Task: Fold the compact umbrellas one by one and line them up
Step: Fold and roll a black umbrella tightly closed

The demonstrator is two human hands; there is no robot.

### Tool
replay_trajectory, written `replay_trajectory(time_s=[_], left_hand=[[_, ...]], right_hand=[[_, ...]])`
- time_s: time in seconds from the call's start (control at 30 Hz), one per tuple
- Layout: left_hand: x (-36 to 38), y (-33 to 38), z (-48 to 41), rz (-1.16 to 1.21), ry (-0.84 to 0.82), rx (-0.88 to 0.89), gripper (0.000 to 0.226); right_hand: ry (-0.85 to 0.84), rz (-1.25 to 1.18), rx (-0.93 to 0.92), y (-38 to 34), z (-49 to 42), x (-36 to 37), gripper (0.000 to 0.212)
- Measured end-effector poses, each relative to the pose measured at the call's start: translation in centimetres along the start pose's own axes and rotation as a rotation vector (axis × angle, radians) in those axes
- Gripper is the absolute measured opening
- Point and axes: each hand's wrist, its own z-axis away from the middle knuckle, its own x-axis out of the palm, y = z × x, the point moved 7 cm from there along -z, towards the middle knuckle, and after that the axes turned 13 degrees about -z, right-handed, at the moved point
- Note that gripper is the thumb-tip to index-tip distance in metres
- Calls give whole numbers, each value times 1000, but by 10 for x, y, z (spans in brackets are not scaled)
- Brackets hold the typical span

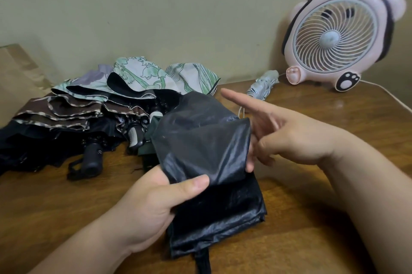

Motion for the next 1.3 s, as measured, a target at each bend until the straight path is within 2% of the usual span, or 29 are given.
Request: replay_trajectory(time_s=[0.1,0.2,0.37,0.47,0.63,0.83,0.9,1.0,1.03,1.07,1.1,1.2,1.27,1.3], left_hand=[[1,-1,1,38,-22,-8,63],[-4,-2,3,128,-2,-18,72],[0,-3,8,213,-156,4,56],[5,-3,4,138,-129,-2,63],[6,-5,4,20,-71,-59,75],[-1,-10,8,40,-17,-82,76],[6,-2,11,177,-97,-53,64],[-10,1,12,287,24,-105,48],[-11,-2,9,215,48,-57,49],[2,-8,4,189,-72,-41,54],[2,-10,3,127,-75,-52,61],[-1,-7,4,-32,-27,-14,76],[0,-4,5,-105,-7,-28,72],[1,0,6,-152,-16,-22,68]], right_hand=[[180,-108,-39,4,-5,-19,110],[333,-22,-59,10,-12,-31,93],[344,24,-15,12,-22,-21,75],[427,136,-42,12,-12,-34,71],[683,513,-37,7,-6,-59,50],[617,965,-73,-5,-9,-47,37],[576,929,-19,0,-9,-50,35],[610,837,-11,-2,-4,-52,37],[663,850,-42,-8,0,-54,31],[719,869,-56,-14,4,-55,26],[760,867,-51,-19,9,-55,27],[721,767,52,-20,15,-47,41],[659,625,110,-19,16,-36,25],[655,467,112,-19,18,-32,15]])
